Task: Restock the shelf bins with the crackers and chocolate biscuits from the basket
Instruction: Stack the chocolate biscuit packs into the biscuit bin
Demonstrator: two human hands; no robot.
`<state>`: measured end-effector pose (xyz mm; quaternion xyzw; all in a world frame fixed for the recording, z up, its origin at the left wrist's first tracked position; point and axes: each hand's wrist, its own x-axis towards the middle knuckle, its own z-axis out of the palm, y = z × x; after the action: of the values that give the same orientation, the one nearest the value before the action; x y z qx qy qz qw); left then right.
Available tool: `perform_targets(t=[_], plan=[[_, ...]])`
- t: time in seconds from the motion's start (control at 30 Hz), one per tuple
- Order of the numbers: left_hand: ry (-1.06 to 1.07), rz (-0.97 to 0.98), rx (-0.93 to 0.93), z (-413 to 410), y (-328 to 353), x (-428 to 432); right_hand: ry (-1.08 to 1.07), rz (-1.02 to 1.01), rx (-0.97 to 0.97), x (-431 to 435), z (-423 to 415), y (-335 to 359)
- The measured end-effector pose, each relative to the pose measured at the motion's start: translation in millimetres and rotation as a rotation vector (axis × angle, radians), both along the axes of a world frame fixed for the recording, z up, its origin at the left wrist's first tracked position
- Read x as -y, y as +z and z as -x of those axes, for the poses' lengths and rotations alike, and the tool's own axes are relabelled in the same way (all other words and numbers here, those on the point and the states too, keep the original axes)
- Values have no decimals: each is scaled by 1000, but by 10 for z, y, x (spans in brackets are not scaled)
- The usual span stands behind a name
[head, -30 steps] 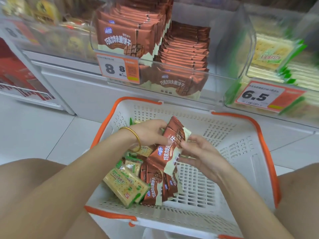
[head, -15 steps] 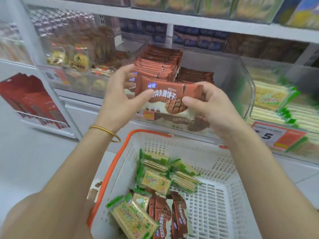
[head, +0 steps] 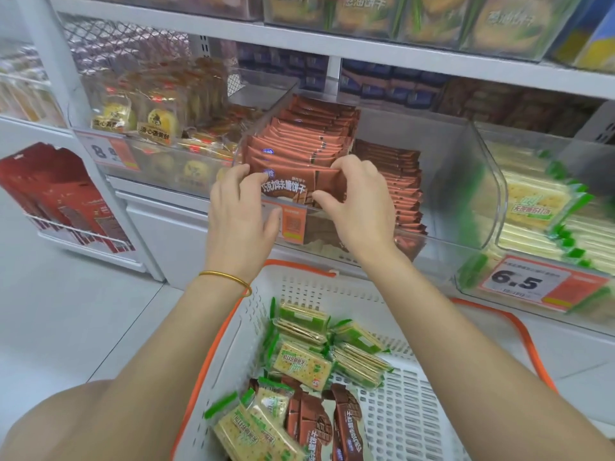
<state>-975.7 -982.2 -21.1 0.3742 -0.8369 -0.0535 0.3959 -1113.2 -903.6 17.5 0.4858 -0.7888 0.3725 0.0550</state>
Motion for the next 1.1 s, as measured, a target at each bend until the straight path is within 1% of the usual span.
perform_targets(t=[0.17,0.27,0.4,0.53,0.6,0.7,0.8,0.9,0.97,1.03,1.07,1.1], plan=[[22,-9,1,-4,5,-12,55,50,114,-52,7,0],[21,-30,-3,-11,-7,-30,51,45,125,-7,-13,35],[14,-45,-7,-11,-15,-54,8,36,103,63,-72,73],[-12,-60,15,1,-42,-65,-112,-46,13,40,-74,108],[-34,-75,26,3,-50,-71,-149,-43,45,29,-68,109],[-41,-91,28,10,-28,-49,-146,-18,82,69,-98,98],[-31,-104,27,27,-6,-34,-136,-36,41,90,-114,91],[-12,-97,42,42,-14,-66,-138,-103,-15,42,-73,22],[-5,-92,42,47,-26,-78,-123,-63,37,13,-54,-33],[10,-90,42,46,-37,-77,-88,69,89,13,-35,-37],[16,-87,39,48,-40,-75,-57,120,61,32,-20,-24],[20,-82,36,50,-41,-74,-15,127,6,60,-11,0]])
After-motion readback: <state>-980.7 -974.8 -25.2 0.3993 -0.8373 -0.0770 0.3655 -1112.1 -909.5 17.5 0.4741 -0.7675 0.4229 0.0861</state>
